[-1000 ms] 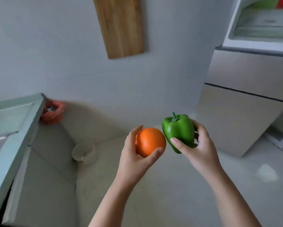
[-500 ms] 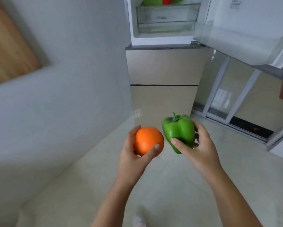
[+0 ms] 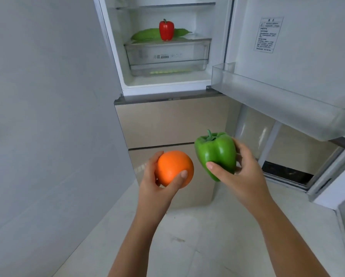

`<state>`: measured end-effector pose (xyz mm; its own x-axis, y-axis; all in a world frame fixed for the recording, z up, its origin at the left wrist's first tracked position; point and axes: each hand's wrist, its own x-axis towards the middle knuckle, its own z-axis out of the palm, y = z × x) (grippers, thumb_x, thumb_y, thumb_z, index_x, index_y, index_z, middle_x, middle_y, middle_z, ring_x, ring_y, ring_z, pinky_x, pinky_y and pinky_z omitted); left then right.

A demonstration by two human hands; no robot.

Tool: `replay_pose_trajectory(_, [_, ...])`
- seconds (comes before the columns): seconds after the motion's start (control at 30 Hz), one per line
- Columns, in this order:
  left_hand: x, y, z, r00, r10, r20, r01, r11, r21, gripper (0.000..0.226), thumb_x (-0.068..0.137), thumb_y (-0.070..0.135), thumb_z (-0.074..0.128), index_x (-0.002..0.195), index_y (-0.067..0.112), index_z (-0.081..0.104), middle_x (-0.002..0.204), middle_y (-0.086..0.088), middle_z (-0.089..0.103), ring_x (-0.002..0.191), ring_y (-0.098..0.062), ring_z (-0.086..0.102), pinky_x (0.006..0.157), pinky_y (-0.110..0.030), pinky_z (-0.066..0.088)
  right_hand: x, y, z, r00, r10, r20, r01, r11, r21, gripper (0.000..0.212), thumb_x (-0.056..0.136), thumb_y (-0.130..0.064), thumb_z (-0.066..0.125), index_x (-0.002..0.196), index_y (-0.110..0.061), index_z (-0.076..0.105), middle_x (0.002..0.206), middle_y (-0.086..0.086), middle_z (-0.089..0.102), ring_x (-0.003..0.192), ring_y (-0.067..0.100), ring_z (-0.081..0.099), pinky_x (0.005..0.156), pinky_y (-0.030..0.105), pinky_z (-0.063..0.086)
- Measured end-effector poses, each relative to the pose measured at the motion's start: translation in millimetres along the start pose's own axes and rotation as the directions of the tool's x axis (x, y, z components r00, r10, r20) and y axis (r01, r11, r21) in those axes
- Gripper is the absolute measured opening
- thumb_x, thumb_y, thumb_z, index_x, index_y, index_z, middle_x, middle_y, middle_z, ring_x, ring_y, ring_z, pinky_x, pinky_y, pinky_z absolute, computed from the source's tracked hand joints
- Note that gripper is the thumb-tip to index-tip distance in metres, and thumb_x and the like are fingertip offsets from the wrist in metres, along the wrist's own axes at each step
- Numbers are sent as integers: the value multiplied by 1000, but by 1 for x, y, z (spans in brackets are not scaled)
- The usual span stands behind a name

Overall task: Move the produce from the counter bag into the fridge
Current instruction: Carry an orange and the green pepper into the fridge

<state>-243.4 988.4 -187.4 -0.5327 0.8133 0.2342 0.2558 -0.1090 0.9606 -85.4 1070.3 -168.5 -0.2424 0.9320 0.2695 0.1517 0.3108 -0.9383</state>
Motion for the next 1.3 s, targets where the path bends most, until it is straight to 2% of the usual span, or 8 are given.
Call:
replay_pose_trajectory(0.17, [80,-3,41,999,35,19,-35,999,-16,60,63,51,74,114,48,41,112,27,42,95,4,52,62,-4,46,85,15,-7,999,-41,-30,42,998,36,71,65,-33,78,127,-33,43,122,-5,52,109,13,54,82,30,52])
replay_pose_trajectory(0.33, [158,4,69,993,86,-79,-87,996,-13,60,57,53,71,110,51,44,111,26,47,90,16,52,62,-6,46,178,15,5,994,-106,10,104,990,99,72,65,-33,79,127,-33,43,124,-7,51,111,11,52,86,30,51])
replay_pose_trajectory(0.47, [211,10,65,978,133,-159,-128,991,42,62,50,62,66,107,52,46,110,26,50,92,13,53,64,-6,46,237,6,27,984,-170,49,160,974,162,81,60,-42,82,129,-28,43,121,-7,54,106,5,55,78,19,51])
replay_pose_trajectory(0.73, [306,-2,41,956,170,-239,-164,985,46,54,59,42,70,107,48,45,108,24,48,86,21,51,62,-3,45,317,12,74,979,-196,61,182,966,182,81,60,-40,81,131,-26,43,120,-9,54,100,-2,56,78,19,52])
replay_pose_trajectory(0.9, [379,-9,13,952,217,-217,-209,976,61,60,52,57,69,107,51,45,110,26,48,91,16,51,62,-8,48,374,9,114,980,-201,12,196,966,171,74,65,-30,79,129,-29,43,122,-9,53,109,7,54,82,27,51])
replay_pose_trajectory(1.0, [426,-6,-5,946,270,-177,-265,963,54,57,58,45,71,109,47,45,110,26,47,89,20,49,61,-5,46,411,-1,140,978,-207,-32,210,960,183,73,65,-28,79,128,-27,44,121,-6,54,111,10,54,85,31,51])
replay_pose_trajectory(1.2, [513,-2,-26,941,322,-101,-324,946,-1,58,50,49,73,100,41,44,106,21,50,86,13,53,62,-9,47,470,-21,174,961,-247,-127,264,953,151,70,63,-30,79,124,-31,43,120,-8,53,108,7,53,78,22,48])
replay_pose_trajectory(1.3, [542,-3,-23,934,348,-76,-352,935,-40,58,50,46,74,100,39,44,106,19,50,85,14,53,62,-8,46,485,-25,180,956,-248,-154,271,950,154,74,52,-45,75,118,-37,43,116,-14,54,104,2,54,74,19,47])
